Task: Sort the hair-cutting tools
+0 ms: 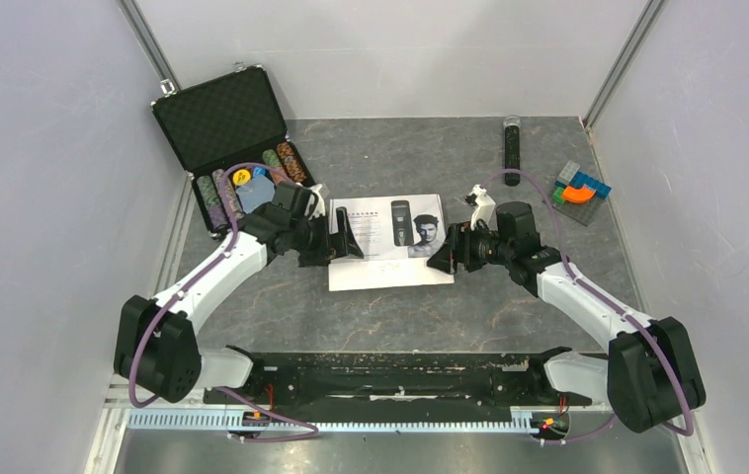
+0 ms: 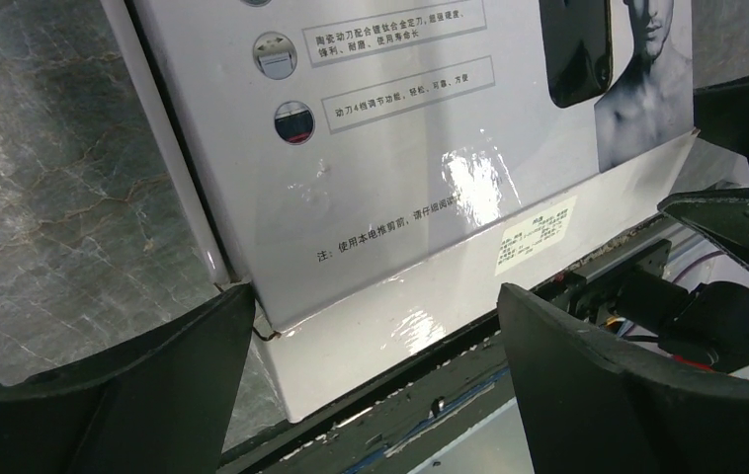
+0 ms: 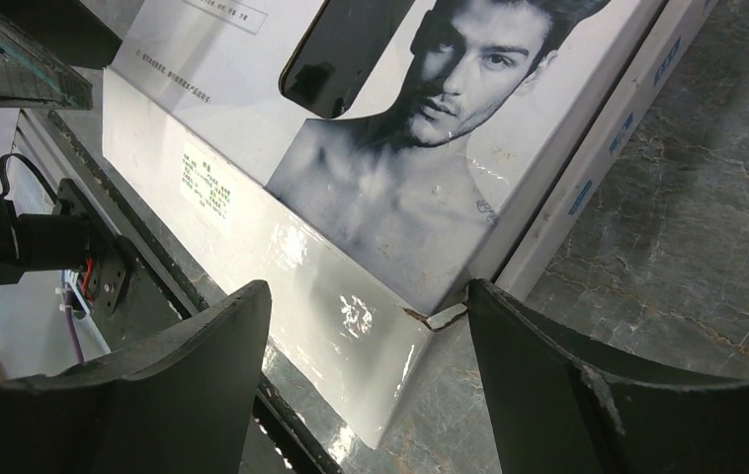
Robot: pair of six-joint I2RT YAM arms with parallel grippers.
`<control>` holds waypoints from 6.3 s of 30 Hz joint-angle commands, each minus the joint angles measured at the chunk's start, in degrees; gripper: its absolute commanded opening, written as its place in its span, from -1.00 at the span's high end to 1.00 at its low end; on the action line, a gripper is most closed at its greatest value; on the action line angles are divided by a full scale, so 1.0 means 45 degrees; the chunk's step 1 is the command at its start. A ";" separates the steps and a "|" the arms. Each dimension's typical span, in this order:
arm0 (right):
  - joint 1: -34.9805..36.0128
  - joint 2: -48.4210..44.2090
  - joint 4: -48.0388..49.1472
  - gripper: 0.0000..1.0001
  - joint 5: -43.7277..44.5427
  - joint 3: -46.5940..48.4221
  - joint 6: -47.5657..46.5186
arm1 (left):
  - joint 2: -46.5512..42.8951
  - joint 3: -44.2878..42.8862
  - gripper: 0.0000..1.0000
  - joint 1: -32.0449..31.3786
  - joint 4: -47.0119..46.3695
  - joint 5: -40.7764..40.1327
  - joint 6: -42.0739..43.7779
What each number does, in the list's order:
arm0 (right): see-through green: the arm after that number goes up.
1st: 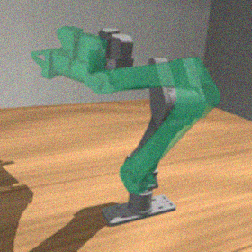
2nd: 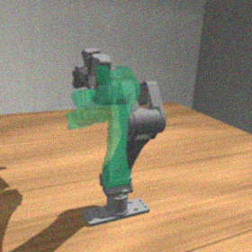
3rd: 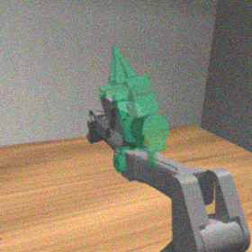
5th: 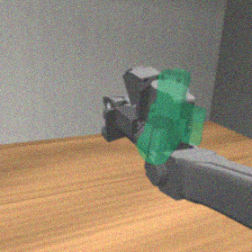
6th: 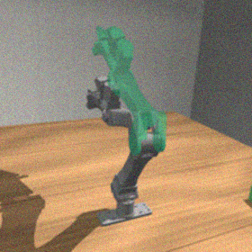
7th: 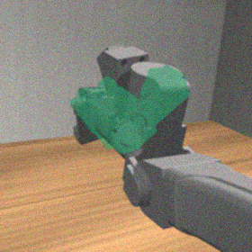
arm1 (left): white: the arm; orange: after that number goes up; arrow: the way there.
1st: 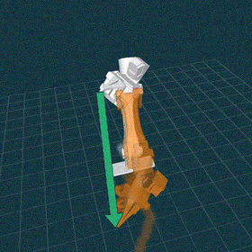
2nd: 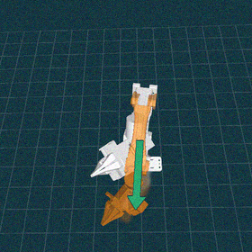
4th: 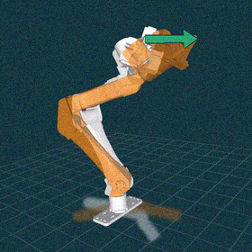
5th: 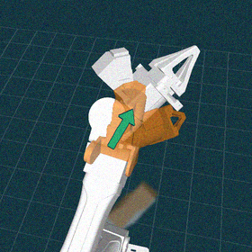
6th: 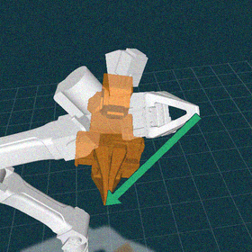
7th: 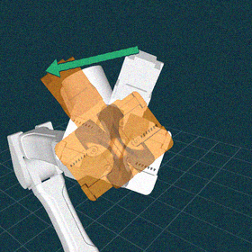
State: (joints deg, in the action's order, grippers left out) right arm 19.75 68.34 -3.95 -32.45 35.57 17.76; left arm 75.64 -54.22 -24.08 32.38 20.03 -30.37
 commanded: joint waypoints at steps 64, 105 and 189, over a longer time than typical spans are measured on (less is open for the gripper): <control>0.0123 0.0387 0.0026 -0.56 0.1216 -0.0288 0.0337 | -0.0952 0.1853 -1.00 -0.0053 -0.2015 -0.0603 -0.3095; 0.0064 -0.1064 0.1229 -0.61 0.3286 -0.3325 -0.0676 | -0.1676 0.3984 -1.00 -0.0052 -0.1914 -0.2612 -0.2664; 0.0005 0.2844 1.4753 -0.08 0.1457 -0.6355 -0.0969 | -0.3533 0.5857 -0.92 -0.0934 -0.4231 -0.3852 -0.0881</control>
State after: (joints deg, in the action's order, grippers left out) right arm 20.01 77.67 53.19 -21.12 5.52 13.17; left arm 58.24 -26.39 -27.31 16.53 4.54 -37.67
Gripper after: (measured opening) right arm 0.567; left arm 0.975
